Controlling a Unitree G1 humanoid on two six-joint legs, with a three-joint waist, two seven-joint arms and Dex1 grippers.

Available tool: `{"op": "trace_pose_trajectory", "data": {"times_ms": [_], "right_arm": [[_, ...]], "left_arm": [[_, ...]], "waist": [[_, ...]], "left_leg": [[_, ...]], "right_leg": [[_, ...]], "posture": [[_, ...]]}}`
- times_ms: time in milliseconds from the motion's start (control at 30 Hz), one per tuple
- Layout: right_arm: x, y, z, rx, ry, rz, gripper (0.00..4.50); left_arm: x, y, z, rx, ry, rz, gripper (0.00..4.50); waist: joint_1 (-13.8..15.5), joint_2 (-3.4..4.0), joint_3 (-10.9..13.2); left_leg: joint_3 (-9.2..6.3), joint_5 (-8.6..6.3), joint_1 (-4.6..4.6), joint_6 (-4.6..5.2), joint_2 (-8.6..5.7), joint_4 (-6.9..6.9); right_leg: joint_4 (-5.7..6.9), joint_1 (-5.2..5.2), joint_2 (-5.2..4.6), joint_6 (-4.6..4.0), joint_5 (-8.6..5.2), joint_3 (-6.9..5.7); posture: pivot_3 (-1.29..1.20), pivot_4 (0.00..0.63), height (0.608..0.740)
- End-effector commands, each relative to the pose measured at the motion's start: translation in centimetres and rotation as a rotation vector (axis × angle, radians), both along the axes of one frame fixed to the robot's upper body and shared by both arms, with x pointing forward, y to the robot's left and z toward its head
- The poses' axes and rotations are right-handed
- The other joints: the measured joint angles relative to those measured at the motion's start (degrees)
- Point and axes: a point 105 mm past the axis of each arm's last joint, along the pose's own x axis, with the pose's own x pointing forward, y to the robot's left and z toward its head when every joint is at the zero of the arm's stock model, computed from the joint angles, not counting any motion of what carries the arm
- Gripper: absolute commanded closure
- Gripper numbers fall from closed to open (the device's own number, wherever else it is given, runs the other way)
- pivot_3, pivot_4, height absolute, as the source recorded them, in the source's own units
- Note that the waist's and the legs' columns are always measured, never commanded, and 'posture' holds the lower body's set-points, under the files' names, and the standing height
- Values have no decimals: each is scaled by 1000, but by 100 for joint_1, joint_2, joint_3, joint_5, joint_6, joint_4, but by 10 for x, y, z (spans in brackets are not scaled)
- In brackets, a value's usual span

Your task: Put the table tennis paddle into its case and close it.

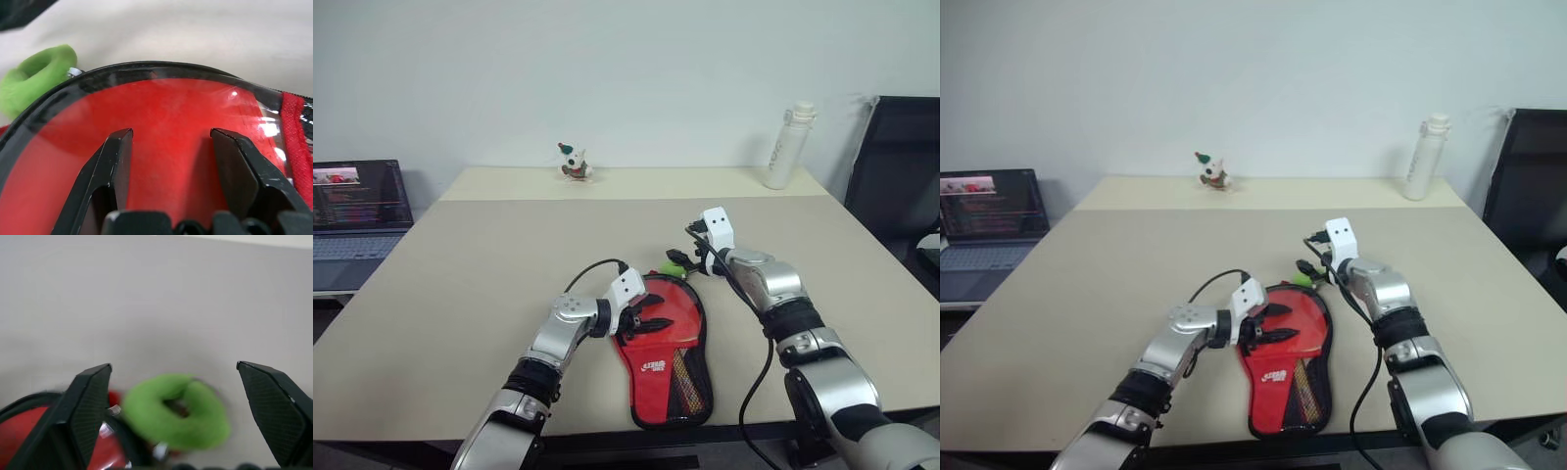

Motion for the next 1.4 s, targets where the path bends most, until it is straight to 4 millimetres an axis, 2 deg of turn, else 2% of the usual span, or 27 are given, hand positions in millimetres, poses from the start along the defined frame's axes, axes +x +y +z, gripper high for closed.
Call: {"op": "trace_pose_trajectory", "data": {"times_ms": [33, 167, 267, 333, 433, 733, 933, 1067, 1200, 1400], "right_arm": [[11, -7, 4, 1, -31, -75, 0], [5, 8, -16, 5, 73, 1, 0], [1, 16, -20, -4, 98, 52, 0], [1, 17, -22, -15, 99, 57, 386], [-1, 19, -26, -30, 105, 63, 1231], [0, 13, -30, -66, 98, 51, 4371], [8, -8, -12, -101, 25, 5, 4475], [11, -40, -4, -153, 4, -43, 4475], [7, -79, -5, -206, 25, -86, 4475], [-12, -117, -10, -259, 90, -62, 4475]], "left_arm": [[-2, 2, 0, 10, -3, 12, 1775], [-2, 3, 0, 8, -3, 23, 1775], [-2, 4, 0, 7, -4, 29, 1775], [-1, 5, 0, 7, -4, 34, 1731], [0, 3, 0, 7, -6, 35, 1731], [2, -2, -6, 34, 1, 17, 1731], [-1, -8, -23, 73, 41, -10, 1731], [-4, -14, -32, 98, 61, -43, 1731], [-6, -13, -36, 109, 68, -56, 1731], [-6, -13, -38, 112, 78, -63, 1731]], "waist": [[0, 0, 0], [-2, 2, 1], [-22, 6, 2], [-37, 7, 2], [-40, 7, 2], [-41, 7, 2], [-25, 9, 1], [49, 13, -2], [75, 27, -10], [97, 40, -16]], "left_leg": [[1, 0, 0, 0, 1, 0], [2, 0, 0, 0, 2, -1], [3, 0, 1, 0, 3, -1], [3, 0, 2, 0, 3, -1], [1, 0, 3, -1, 4, -1], [3, 0, 3, -1, 4, -1], [3, 0, 4, -1, 3, 0], [3, 0, 4, -1, 0, 1], [2, 0, 4, 0, -2, 1], [-1, 0, 4, 0, -5, 1]], "right_leg": [[1, 0, 0, 0, 0, 1], [1, 0, 0, 0, 0, 2], [2, 0, 0, 0, 0, 3], [3, 0, 0, 0, 0, 3], [3, 1, 0, 0, 0, 2], [3, 1, 0, 0, 0, 3], [3, 3, 0, 0, 0, 2], [2, 4, -2, 0, 0, 2], [0, 7, -2, 0, 0, 1], [-2, 11, -2, 1, 0, 1]], "posture": [[0, 150, 740], [0, 150, 740], [0, 150, 740], [0, 150, 740], [0, 150, 740], [0, 150, 740], [0, 150, 740], [0, 150, 740], [0, 150, 740], [0, 150, 740]]}}
